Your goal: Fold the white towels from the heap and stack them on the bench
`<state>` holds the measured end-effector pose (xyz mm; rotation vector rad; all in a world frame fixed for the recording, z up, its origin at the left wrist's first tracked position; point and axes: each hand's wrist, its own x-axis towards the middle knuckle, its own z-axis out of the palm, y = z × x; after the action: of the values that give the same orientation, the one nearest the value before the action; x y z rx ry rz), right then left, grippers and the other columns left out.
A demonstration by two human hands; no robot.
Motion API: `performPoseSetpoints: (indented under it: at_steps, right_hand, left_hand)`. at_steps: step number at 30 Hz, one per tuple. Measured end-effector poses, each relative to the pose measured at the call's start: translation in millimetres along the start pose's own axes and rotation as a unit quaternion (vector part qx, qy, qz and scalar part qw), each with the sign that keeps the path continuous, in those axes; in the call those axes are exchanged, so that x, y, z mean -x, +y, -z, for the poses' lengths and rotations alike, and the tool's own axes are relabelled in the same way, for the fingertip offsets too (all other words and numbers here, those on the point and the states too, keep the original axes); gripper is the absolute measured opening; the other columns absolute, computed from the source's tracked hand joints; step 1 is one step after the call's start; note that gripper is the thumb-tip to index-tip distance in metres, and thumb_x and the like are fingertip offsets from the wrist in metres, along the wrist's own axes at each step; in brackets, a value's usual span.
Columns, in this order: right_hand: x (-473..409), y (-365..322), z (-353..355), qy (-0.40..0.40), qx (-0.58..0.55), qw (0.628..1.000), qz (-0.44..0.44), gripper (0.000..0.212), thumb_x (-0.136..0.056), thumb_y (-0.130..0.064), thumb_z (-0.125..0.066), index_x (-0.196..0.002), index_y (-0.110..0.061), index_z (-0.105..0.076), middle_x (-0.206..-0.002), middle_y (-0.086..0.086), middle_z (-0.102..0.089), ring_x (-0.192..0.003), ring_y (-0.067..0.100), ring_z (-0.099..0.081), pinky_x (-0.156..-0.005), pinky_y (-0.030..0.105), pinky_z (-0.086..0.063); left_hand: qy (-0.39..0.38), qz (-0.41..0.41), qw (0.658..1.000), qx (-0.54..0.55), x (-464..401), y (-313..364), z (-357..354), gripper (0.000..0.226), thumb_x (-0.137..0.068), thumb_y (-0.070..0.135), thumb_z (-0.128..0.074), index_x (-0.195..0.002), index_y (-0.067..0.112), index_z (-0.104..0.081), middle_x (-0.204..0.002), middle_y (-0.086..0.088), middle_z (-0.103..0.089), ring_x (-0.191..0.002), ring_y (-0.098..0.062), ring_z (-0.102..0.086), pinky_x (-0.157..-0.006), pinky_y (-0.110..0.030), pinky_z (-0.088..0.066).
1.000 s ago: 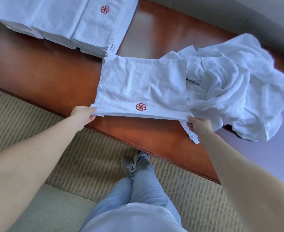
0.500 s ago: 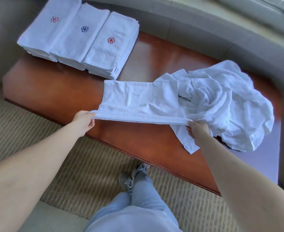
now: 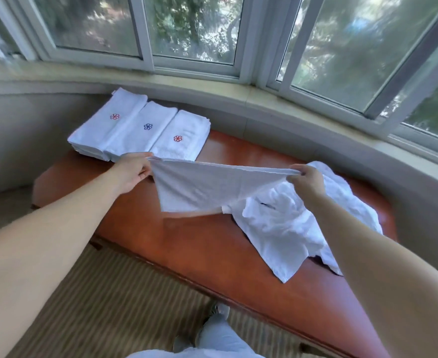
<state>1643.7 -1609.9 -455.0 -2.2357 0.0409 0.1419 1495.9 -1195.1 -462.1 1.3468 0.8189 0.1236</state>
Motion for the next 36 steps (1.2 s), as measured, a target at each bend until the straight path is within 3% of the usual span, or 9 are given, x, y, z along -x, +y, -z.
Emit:
performPoseSetpoints:
  at_steps: [3, 8, 11, 15, 19, 23, 27, 30, 36]
  right_hand:
    - [-4.4, -29.1, 19.6, 0.048, 0.055, 0.994, 0.075, 0.012, -0.089, -0.019, -0.066, -0.094, -0.018, -0.077, -0.071, -0.001, -0.071, -0.073, 0.021, -0.064, -0.062, 0.028, -0.043]
    - [-9.2, -61.8, 41.5, 0.051, 0.130, 0.983, 0.121, 0.026, -0.095, -0.024, -0.054, -0.086, -0.006, -0.070, -0.073, 0.015, -0.074, -0.084, 0.032, -0.068, -0.077, 0.032, -0.056]
    - [-5.3, -60.3, 52.6, -0.136, 0.241, 0.957, 0.086, 0.024, -0.094, -0.020, -0.062, -0.079, -0.004, -0.071, -0.074, 0.009, -0.073, -0.071, 0.027, -0.063, -0.064, 0.027, -0.048]
    - [12.0, -37.3, 55.7, -0.443, 0.270, 0.840, -0.161, 0.012, -0.096, -0.009, -0.066, -0.084, -0.009, -0.062, -0.073, 0.006, -0.060, -0.061, 0.015, -0.054, -0.058, 0.021, -0.045]
    - [1.4, -33.9, 55.4, -0.460, 0.226, 0.831, -0.216, 0.011, -0.096, -0.009, -0.067, -0.086, -0.011, -0.062, -0.073, 0.002, -0.058, -0.060, 0.012, -0.053, -0.057, 0.021, -0.047]
    - [-16.7, -32.3, 39.8, -0.445, 0.224, 0.839, -0.219, 0.011, -0.096, -0.009, -0.066, -0.086, -0.010, -0.062, -0.072, 0.003, -0.058, -0.059, 0.012, -0.053, -0.057, 0.021, -0.047]
    - [-40.4, -7.1, -3.9, -0.379, 0.246, 0.879, -0.153, 0.012, -0.092, -0.013, -0.065, -0.081, -0.010, -0.061, -0.071, 0.005, -0.057, -0.057, 0.015, -0.049, -0.057, 0.023, -0.040]
    - [-54.7, 28.2, -49.8, -0.291, 0.199, 0.930, -0.101, 0.015, -0.088, -0.012, -0.060, -0.079, -0.005, -0.069, -0.071, 0.009, -0.064, -0.056, 0.019, -0.053, -0.056, 0.027, -0.047]
    - [-48.8, 90.3, -120.8, -0.189, -0.020, 0.969, -0.154, 0.016, -0.090, 0.000, -0.060, -0.082, -0.002, -0.074, -0.085, 0.020, -0.073, -0.074, 0.024, -0.064, -0.087, 0.039, -0.059]
  left_hand:
    - [0.062, -0.126, 0.974, -0.180, 11.6, 27.7, 2.8, 0.028, -0.093, 0.001, -0.065, -0.116, 0.014, -0.072, -0.104, -0.009, -0.067, -0.089, -0.022, -0.061, -0.064, -0.013, -0.050]
    - [0.131, -0.258, 0.898, -0.332, 15.0, 56.4, 18.2, 0.019, -0.099, 0.034, -0.062, -0.100, 0.019, -0.074, -0.103, -0.012, -0.071, -0.083, -0.023, -0.061, -0.067, -0.030, -0.045]
    - [0.029, -0.191, 0.872, -0.450, 22.8, 57.2, 36.2, 0.025, -0.099, 0.035, -0.061, -0.091, 0.016, -0.074, -0.089, -0.009, -0.075, -0.077, -0.024, -0.067, -0.068, -0.031, -0.045]
    - [-0.164, -0.011, 0.798, -0.580, 39.0, 45.8, 60.9, 0.021, -0.101, 0.037, -0.061, -0.097, 0.021, -0.073, -0.074, -0.003, -0.074, -0.066, -0.017, -0.064, -0.063, -0.027, -0.047]
    - [-0.217, 0.122, 0.836, -0.489, 34.1, 42.9, 70.2, 0.014, -0.099, 0.025, -0.067, -0.107, 0.014, -0.072, -0.074, -0.005, -0.062, -0.074, -0.020, -0.067, -0.085, -0.036, -0.059]
    - [-0.183, 0.104, 0.852, -0.479, 16.5, 42.5, 62.9, 0.009, -0.100, 0.018, -0.064, -0.098, 0.010, -0.066, -0.071, -0.005, -0.060, -0.066, -0.020, -0.064, -0.074, -0.033, -0.058]
    - [-0.119, 0.089, 0.866, -0.477, -11.0, 13.7, 47.2, 0.012, -0.102, 0.016, -0.055, -0.095, 0.010, -0.064, -0.080, -0.007, -0.071, -0.069, -0.020, -0.070, -0.085, -0.040, -0.059]
    - [-0.050, 0.101, 0.917, -0.383, -41.3, -26.6, 36.5, 0.013, -0.105, 0.017, -0.051, -0.111, 0.012, -0.061, -0.098, -0.011, -0.076, -0.081, -0.022, -0.072, -0.096, -0.043, -0.056]
    - [0.023, 0.166, 0.972, -0.166, -78.9, -98.7, 20.9, 0.021, -0.099, 0.014, -0.064, -0.119, 0.020, -0.065, -0.111, -0.004, -0.074, -0.106, -0.018, -0.068, -0.089, -0.035, -0.056]
